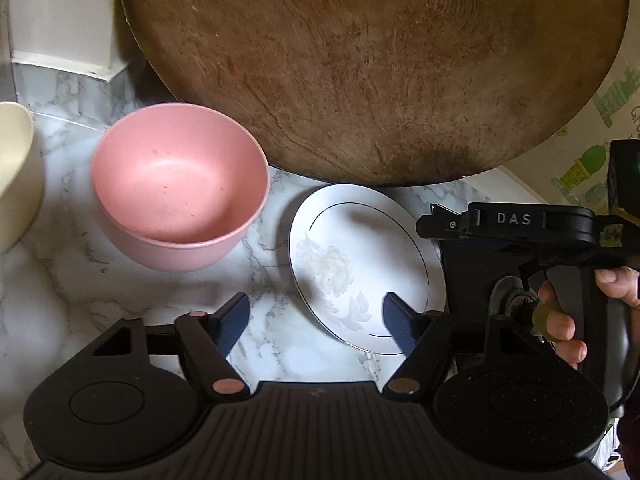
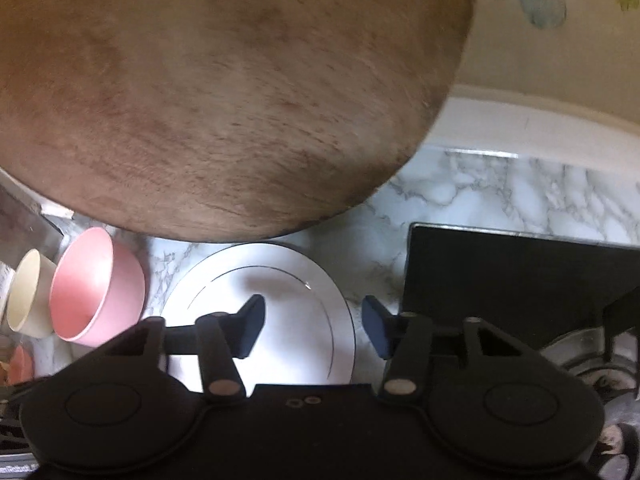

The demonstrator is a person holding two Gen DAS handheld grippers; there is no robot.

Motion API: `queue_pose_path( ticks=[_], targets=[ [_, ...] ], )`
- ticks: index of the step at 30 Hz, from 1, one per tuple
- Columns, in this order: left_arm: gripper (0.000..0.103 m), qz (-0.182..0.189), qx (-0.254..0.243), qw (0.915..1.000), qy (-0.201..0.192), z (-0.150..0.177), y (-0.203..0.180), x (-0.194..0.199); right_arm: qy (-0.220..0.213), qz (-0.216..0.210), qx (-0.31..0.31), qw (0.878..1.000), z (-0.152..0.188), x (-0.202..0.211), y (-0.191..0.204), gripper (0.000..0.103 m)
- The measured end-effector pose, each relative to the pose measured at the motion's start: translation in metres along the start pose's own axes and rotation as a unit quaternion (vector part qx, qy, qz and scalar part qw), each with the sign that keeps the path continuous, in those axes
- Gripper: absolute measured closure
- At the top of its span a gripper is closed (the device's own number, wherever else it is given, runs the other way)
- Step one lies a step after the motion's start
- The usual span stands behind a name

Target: Organize plates and bowls

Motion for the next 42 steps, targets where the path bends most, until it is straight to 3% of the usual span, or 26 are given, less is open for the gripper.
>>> queue_pose_path(
  ticks=[10, 19, 30, 42],
  targets=[
    [0.064, 0.014, 0.020, 0.9997, 0.007, -0.005, 0.009, -0.016, 0.009, -0.005, -0.005, 1.000, 0.002, -0.009, -0.012, 0.067],
    [0.078, 0.014, 0.038, 0.9992, 0.006, -0.007, 0.016, -0.024, 0.019, -0.011, -0.020, 1.000, 0.006, -0.014, -0.021, 0.081],
    [0.090, 0.018, 0.046, 0.9988, 0.007, -0.007, 0.023, -0.030, 0.028, -0.017, -0.025, 0.999, 0.015, -0.015, -0.024, 0.089],
    [0.093, 0.016, 0.043, 0.9990, 0.002, -0.007, 0.025, -0.029, 0.024, -0.021, -0.020, 0.999, 0.031, -0.006, -0.021, 0.092]
  ],
)
Point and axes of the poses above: each gripper's, at about its wrist camera, not at the fingertips, and x roughly against the way its jaws point, y to its left, z to its underside, the point moved 2 cm from there along -x, roughly the way its jaws point, and after that the axes turned 6 degrees about z, right-handed, at the moved point
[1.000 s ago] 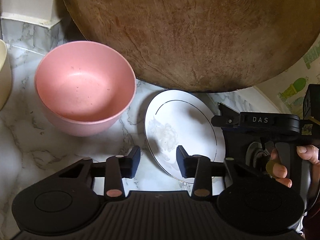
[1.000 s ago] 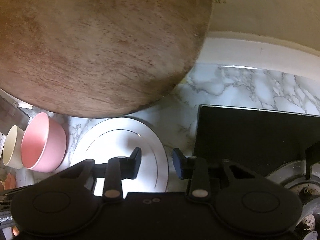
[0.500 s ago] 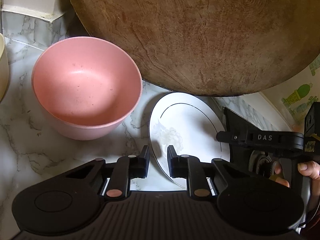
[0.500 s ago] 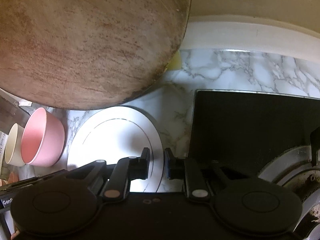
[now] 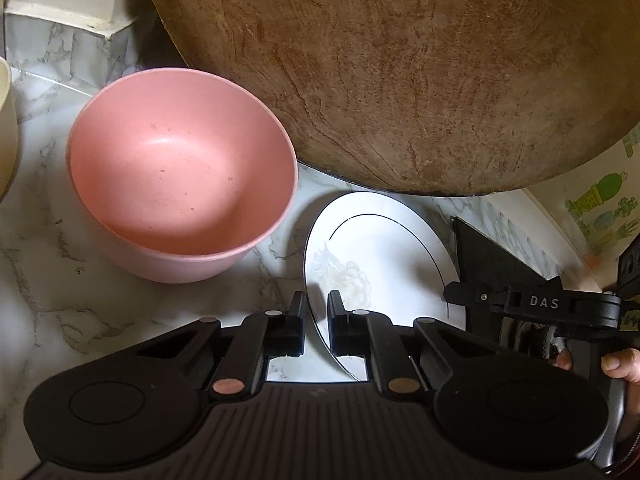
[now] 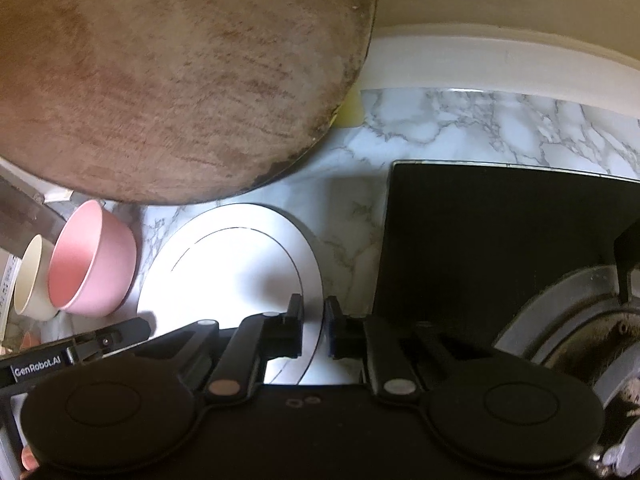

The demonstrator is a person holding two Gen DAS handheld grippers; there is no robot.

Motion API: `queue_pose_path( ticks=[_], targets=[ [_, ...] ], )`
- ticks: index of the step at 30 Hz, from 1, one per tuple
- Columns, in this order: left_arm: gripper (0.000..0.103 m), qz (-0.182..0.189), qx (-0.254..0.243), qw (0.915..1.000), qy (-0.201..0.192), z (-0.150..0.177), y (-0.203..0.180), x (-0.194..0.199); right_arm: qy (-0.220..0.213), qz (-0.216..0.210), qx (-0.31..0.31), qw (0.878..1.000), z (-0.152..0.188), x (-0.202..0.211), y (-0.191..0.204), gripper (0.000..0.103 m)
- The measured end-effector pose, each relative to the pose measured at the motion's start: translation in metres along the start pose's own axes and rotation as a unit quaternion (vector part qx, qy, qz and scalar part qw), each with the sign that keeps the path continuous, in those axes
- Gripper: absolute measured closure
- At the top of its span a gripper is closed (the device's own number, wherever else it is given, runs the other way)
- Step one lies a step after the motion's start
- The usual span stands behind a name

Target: Organize plates and bowls

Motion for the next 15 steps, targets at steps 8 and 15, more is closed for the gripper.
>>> queue_pose_path(
  ticks=[8, 15],
  targets=[
    [0.093, 0.002, -0.013, 0.9999, 0.003, 0.008, 0.000, 0.009, -0.007, -0.004, 0.000, 1.000, 0.017, 0.013, 0.004, 0.092],
    [0.093, 0.010, -0.029, 0.9995, 0.003, 0.014, 0.002, 0.027, -0.023, -0.018, 0.000, 1.000, 0.030, 0.032, 0.008, 0.093]
  ],
)
Point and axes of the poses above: each gripper's, at about its wrist camera, not at the fingertips, and x roughly against the way its jaws point, y to its left, z to its underside, the point moved 2 cm from there along -x, roughly the way its jaws point, and after that the axes turned 6 degrees about z, right-handed, at the moved point
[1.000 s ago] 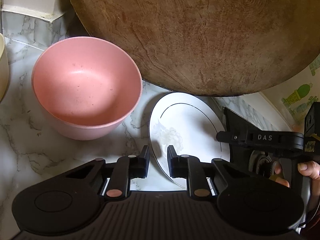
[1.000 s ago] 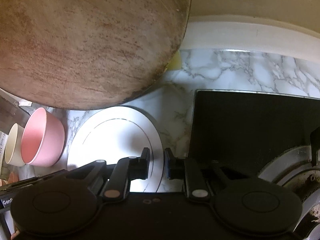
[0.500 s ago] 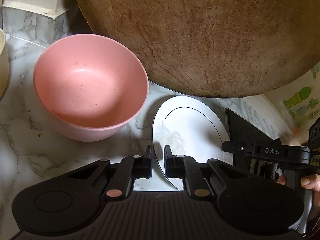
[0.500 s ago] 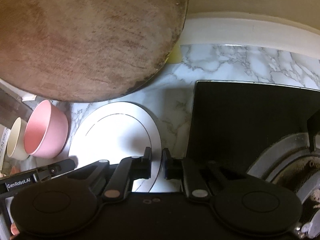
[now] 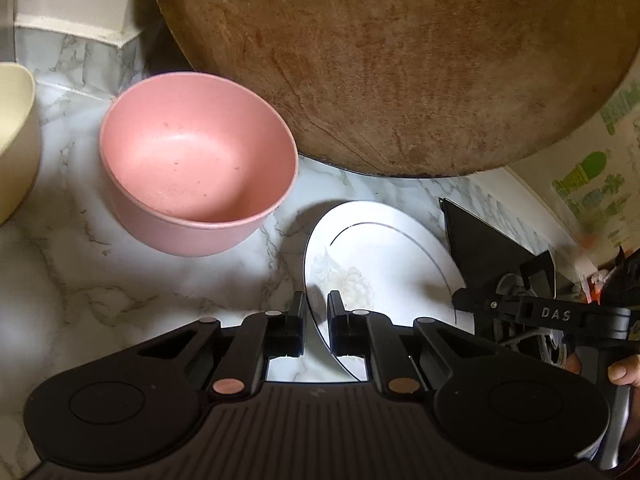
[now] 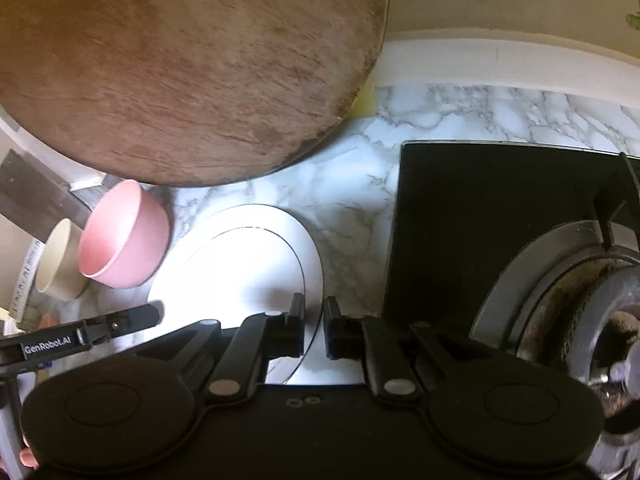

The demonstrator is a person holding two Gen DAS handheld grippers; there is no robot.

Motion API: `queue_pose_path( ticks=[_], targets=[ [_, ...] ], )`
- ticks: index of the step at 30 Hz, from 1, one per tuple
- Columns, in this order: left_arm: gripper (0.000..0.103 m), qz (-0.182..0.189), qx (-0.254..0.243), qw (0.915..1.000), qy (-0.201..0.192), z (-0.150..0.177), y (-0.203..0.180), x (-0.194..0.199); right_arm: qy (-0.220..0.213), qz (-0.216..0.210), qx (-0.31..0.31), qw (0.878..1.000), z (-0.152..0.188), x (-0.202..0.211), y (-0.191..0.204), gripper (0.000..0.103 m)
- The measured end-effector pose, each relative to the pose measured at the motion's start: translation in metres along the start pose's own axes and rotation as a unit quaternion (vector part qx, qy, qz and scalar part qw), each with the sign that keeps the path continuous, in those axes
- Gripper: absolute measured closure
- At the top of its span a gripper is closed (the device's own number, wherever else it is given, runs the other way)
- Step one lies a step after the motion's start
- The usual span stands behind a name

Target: Organize plates and bowls

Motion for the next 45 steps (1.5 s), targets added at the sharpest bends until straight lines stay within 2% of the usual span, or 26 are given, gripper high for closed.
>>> queue_pose_path(
  ticks=[4, 9, 18, 29, 45],
  targets=[
    [0.093, 0.003, -0.003, 1.0000, -0.007, 0.000, -0.001, 0.008, -0.024, 0.001, 0.030, 0.999, -0.002, 0.010, 0.009, 0.093],
    [0.093, 0.004, -0.001, 0.9997, -0.024, -0.003, -0.002, 0.023, -0.037, -0.008, 0.035, 0.999, -0.007, 0.022, 0.019, 0.093],
    [0.093, 0.008, -0.008, 0.9992, -0.038, 0.003, -0.003, 0.058, -0.047, -0.016, 0.043, 0.998, 0.008, 0.053, 0.038, 0.093],
    [0.093, 0.007, -0.023, 0.9986, -0.046, 0.034, -0.008, 0.097, -0.048, -0.022, 0.047, 0.997, 0.048, 0.085, 0.055, 0.093],
    [0.093, 0.000, -0.014, 0.9992, -0.038, 0.093, -0.002, 0.139, -0.030, -0.040, 0.041, 0.998, 0.118, 0.111, 0.065, 0.093]
  ],
)
Point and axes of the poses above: each gripper's, at about its wrist camera, not at the fingertips, and x roughly against the way its jaws point, y to its left, z to its underside, the point moved 2 cm from there along -x, roughly the way its jaws point, and after that the axes turned 6 degrees about z, right-handed, at the moved point
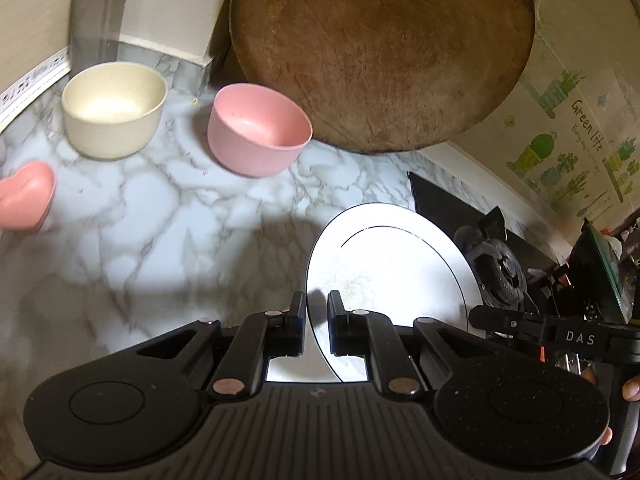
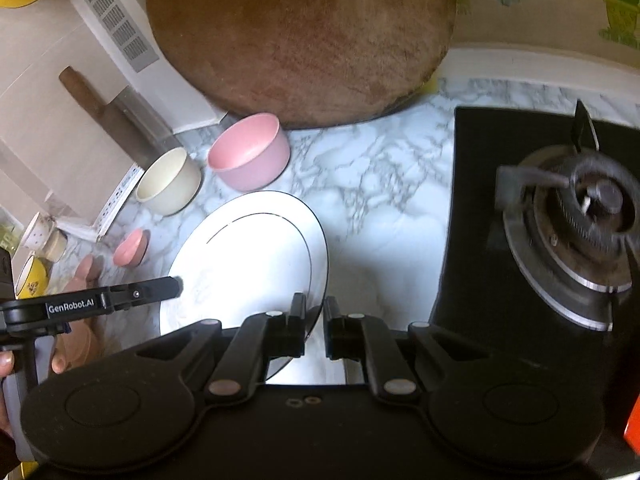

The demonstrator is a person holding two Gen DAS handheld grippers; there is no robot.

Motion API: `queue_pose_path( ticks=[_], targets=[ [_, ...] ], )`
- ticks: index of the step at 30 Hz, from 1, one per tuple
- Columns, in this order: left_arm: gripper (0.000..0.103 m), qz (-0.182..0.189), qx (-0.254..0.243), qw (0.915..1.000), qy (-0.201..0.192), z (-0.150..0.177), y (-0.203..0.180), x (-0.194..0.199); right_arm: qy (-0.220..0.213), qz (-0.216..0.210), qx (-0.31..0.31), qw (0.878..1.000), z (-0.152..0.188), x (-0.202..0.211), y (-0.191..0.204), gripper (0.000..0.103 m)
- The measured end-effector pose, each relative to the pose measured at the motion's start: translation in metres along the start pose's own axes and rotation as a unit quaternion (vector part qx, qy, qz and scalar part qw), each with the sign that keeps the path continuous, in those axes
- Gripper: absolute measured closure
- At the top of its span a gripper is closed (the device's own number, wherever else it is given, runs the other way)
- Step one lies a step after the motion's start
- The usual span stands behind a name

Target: Organize plates and bowls

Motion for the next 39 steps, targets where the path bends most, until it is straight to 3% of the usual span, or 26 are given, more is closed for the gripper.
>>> queue_pose_path(
  ticks=[19, 39],
  targets=[
    [0.093, -0.010, 0.013, 0.9994, 0.032, 0.067, 0.007, 0.014, 0.025, 0.002, -0.001, 1.000, 0.057, 0.001, 0.003, 0.094],
    [0.093, -0.027, 0.007, 0.9977, 0.062, 0.083, 0.012, 0.004, 0.037, 0.000, -0.004, 0.999, 0.064, -0.004, 0.001, 0.094]
  ],
)
Point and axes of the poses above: each gripper's, at about its wrist camera, not at the fingertips, and x roughly against the way its jaws point, y to its left, z to its underside, the point moved 2 cm from there along -x, roughly the way its jaws point, and after that the axes turned 6 degrees about z, right-handed, at the moved point
